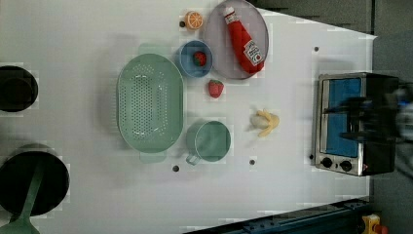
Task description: Pick Banana and place it in mug.
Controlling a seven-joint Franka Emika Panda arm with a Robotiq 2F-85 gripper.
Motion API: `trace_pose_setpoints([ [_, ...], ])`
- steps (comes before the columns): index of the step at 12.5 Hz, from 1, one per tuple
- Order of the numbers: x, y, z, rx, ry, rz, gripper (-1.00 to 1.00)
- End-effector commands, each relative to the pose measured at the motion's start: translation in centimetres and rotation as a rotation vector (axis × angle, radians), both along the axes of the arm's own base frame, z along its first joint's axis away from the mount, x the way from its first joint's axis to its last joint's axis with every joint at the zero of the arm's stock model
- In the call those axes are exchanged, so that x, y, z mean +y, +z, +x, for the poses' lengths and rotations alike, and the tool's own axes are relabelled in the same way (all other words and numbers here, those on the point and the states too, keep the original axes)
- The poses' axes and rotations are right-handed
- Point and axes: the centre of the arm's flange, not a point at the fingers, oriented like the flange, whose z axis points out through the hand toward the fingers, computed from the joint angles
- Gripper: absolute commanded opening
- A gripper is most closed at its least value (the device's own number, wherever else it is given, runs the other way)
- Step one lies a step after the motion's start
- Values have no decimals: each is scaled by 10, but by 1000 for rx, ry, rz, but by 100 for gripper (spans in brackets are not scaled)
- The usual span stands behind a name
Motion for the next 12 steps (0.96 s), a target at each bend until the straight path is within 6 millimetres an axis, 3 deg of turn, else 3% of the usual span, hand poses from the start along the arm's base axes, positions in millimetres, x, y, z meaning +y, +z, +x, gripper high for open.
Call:
trace_pose_setpoints([
  [1,8,-58,-11,-6,59,19,100],
  [3,9,-103,-15,17,83,21,100],
  [4,9,-136,-14,14,169,27,100],
  [6,9,-170,-11,-3,269,32,100],
  [10,9,-221,-13,-19,274,27,100],
  [11,10,-229,-15,-18,276,28,93],
  [12,10,-235,-17,-15,276,28,70],
])
